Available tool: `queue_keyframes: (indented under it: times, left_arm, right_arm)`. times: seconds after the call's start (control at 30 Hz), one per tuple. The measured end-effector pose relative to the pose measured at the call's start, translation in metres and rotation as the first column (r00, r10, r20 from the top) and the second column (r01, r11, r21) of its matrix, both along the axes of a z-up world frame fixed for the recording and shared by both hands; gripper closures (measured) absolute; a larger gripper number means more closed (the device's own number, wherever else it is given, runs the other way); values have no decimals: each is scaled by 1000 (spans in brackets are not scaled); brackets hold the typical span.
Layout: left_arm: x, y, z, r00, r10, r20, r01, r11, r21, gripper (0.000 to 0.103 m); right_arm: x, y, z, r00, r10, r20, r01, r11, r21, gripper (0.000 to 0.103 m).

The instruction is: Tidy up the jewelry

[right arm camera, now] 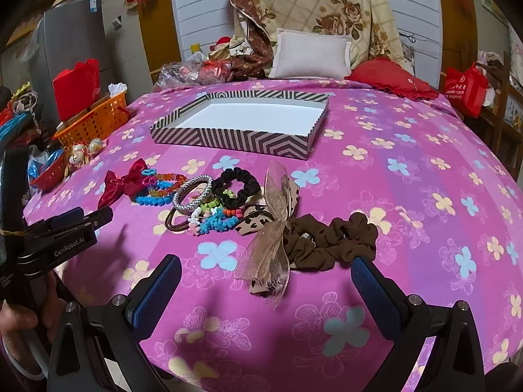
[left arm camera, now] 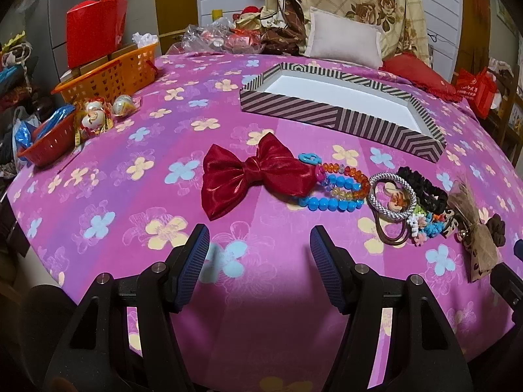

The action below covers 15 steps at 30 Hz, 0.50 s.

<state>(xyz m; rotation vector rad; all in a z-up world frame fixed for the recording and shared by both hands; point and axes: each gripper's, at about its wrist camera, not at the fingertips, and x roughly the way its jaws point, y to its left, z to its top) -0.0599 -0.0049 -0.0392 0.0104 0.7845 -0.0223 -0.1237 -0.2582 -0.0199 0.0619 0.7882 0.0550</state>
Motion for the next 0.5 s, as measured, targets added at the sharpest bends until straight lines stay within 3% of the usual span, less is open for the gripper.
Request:
queue_keyframes:
  times: [0.23,0.43,0.5]
  left_arm:
    - [2,2,0,1000,1,-12,-1,1000,-13,39]
    - [18,24,16,999,-8,-35,5,996,-86,39]
    - [27,33,18,998,-32,-61,24,991,-130,28]
  right_arm:
    - [1,-9,1,1000,-9,-2,9,1000,15,0]
    - [6,-34,9,1000,-23,-4,23,999,34,0]
    - [7,-43,10,999,-33,-4,33,999,36,0]
